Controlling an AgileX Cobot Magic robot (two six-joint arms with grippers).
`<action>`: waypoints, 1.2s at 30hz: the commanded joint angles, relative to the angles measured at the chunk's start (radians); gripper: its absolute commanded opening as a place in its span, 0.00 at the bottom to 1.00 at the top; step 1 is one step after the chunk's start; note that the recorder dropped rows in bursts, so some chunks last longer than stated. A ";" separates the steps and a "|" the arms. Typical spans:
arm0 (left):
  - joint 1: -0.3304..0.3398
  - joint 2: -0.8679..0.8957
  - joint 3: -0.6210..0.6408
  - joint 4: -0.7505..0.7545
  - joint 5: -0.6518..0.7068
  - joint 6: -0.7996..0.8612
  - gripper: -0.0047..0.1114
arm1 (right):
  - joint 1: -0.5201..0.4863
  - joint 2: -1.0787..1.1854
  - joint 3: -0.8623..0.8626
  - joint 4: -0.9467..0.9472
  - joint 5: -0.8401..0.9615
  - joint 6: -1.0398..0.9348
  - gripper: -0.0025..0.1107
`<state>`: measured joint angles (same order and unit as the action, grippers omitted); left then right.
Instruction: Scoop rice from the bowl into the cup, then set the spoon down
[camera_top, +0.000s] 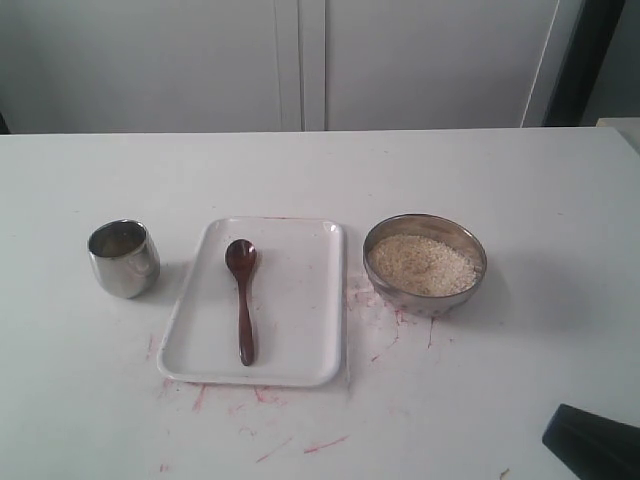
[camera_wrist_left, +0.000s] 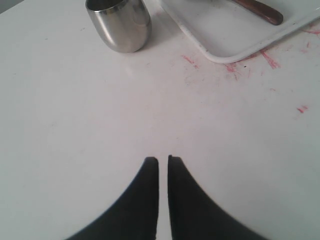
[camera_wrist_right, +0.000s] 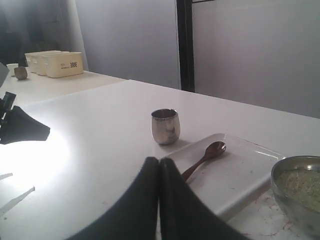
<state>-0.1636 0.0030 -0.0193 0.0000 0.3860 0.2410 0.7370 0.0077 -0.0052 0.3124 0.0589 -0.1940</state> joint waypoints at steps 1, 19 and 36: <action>-0.002 -0.003 0.009 0.000 0.033 -0.006 0.16 | 0.000 -0.005 0.005 -0.002 0.024 -0.011 0.02; -0.002 -0.003 0.009 0.000 0.033 -0.006 0.16 | 0.000 -0.005 0.005 0.007 0.047 -0.001 0.02; -0.002 -0.003 0.009 0.000 0.033 -0.006 0.16 | 0.000 -0.005 0.005 -0.368 0.113 0.310 0.02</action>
<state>-0.1636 0.0030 -0.0193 0.0000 0.3860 0.2410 0.7370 0.0077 -0.0052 -0.0424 0.1339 0.1283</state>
